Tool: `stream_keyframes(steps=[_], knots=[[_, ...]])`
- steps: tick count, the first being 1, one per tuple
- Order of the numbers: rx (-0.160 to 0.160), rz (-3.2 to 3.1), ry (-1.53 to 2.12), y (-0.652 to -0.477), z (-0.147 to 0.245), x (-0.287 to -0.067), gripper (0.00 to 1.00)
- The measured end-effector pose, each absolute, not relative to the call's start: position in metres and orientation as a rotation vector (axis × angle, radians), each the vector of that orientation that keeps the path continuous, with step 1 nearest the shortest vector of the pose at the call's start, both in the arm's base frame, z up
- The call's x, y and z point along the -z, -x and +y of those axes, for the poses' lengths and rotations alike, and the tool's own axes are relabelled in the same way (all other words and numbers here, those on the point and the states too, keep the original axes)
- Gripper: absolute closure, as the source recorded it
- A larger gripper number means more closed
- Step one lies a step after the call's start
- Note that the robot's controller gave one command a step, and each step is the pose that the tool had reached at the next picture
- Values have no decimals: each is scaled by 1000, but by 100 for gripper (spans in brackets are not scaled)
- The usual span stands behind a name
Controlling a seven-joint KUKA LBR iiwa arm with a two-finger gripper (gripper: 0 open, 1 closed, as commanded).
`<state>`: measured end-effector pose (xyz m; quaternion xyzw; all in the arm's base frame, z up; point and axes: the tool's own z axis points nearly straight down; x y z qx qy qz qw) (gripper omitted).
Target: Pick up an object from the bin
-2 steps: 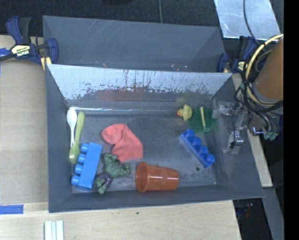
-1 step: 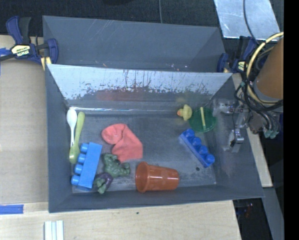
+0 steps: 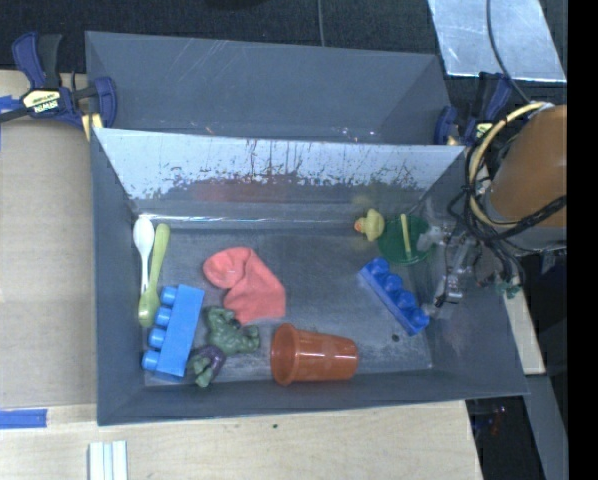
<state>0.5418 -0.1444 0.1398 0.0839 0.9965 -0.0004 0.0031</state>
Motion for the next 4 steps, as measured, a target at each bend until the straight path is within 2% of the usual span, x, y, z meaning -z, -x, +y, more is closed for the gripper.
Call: stream_keyframes(steps=[1, 2, 3, 4], knots=[[1, 3125, -298, -540, -144, -91, 0], [1, 3092, -525, -526, -134, -117, 0], [-8, 3090, -544, -528, -155, -70, 0], [-6, 2971, -984, -517, -142, -70, 100]])
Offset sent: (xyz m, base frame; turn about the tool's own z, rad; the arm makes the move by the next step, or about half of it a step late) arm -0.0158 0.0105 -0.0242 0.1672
